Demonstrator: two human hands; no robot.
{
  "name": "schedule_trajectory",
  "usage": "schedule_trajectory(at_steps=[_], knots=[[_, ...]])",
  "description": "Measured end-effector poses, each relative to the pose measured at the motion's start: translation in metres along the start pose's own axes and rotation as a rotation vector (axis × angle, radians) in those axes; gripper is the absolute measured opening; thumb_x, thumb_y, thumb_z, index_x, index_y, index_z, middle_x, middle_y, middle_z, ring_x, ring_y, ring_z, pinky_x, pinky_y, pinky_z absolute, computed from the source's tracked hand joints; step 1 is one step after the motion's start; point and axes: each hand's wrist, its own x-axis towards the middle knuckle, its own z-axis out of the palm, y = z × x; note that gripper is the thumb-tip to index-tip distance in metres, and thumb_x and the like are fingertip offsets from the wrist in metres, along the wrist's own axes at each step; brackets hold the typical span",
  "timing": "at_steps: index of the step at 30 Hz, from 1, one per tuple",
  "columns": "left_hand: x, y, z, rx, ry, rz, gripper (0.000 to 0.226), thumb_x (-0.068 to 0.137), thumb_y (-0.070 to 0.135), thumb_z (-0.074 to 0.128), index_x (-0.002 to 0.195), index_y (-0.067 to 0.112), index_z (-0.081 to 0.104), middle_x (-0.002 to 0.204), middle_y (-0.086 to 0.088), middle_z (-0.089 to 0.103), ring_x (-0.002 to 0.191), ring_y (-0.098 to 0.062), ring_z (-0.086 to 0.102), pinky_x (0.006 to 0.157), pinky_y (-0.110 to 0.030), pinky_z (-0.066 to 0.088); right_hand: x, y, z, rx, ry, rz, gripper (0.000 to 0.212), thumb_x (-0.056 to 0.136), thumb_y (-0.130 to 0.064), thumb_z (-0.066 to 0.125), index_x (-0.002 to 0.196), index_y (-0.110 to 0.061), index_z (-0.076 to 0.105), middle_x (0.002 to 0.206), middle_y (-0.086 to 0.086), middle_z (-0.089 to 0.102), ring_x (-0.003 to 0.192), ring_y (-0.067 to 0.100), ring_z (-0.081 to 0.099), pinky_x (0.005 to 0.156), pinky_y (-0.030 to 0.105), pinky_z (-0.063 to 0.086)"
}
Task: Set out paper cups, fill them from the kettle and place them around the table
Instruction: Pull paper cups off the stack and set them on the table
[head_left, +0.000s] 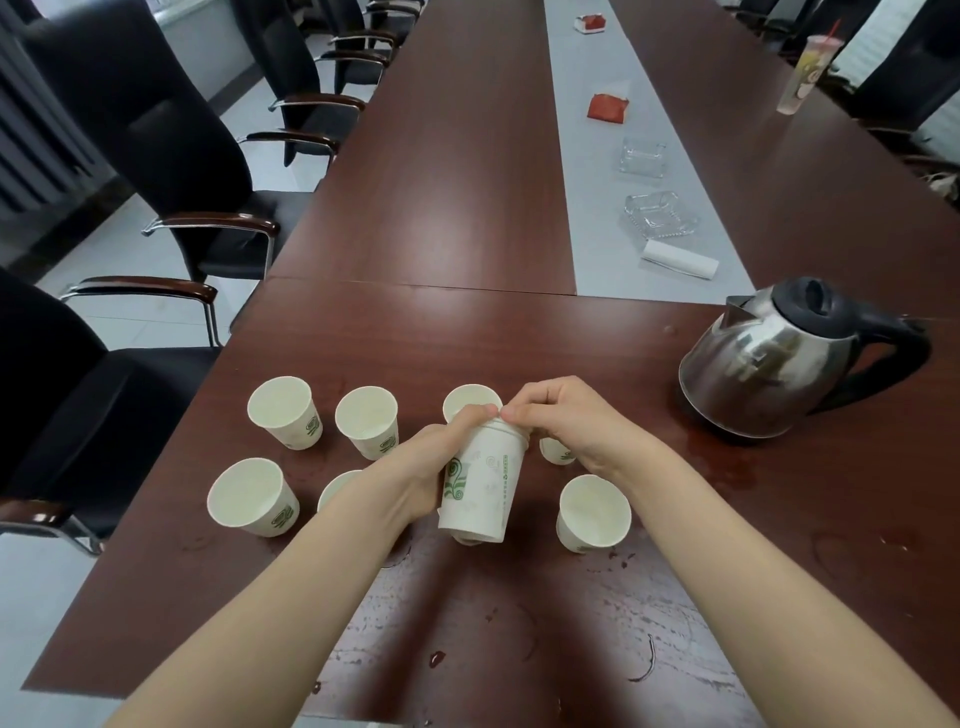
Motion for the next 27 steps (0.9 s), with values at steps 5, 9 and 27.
schedule_trajectory(at_steps=[5, 9, 27], knots=[[0.007, 0.003, -0.001, -0.049, -0.037, -0.025, 0.080, 0.048, 0.043, 0.075, 0.113, -0.002, 0.062, 0.091, -0.016, 0.065, 0.081, -0.031, 0.062, 0.091, -0.047, 0.049, 0.001, 0.001, 0.002, 0.012, 0.074, 0.005, 0.022, 0.085, -0.008, 0.065, 0.064, -0.015, 0.067, 0.073, 0.002, 0.064, 0.071, 0.011, 0.055, 0.074, 0.028, 0.041], [0.011, 0.005, 0.002, -0.073, -0.074, -0.060, 0.030, 0.083, 0.033, 0.060, 0.093, 0.005, 0.062, 0.075, -0.009, 0.063, 0.066, -0.023, 0.059, 0.075, -0.036, 0.049, 0.002, 0.001, 0.005, -0.015, 0.129, 0.007, 0.024, 0.086, -0.010, 0.064, 0.062, -0.016, 0.065, 0.069, -0.001, 0.061, 0.068, 0.009, 0.053, 0.069, 0.025, 0.040], [0.024, 0.008, 0.009, -0.180, -0.057, -0.105, 0.021, 0.079, 0.028, 0.059, 0.083, 0.008, 0.059, 0.063, -0.006, 0.060, 0.051, -0.019, 0.058, 0.058, -0.028, 0.050, 0.015, 0.004, 0.020, 0.014, 0.364, 0.135, 0.031, 0.090, -0.016, 0.057, 0.060, -0.015, 0.049, 0.059, -0.006, 0.047, 0.053, 0.007, 0.038, 0.053, 0.021, 0.030]])
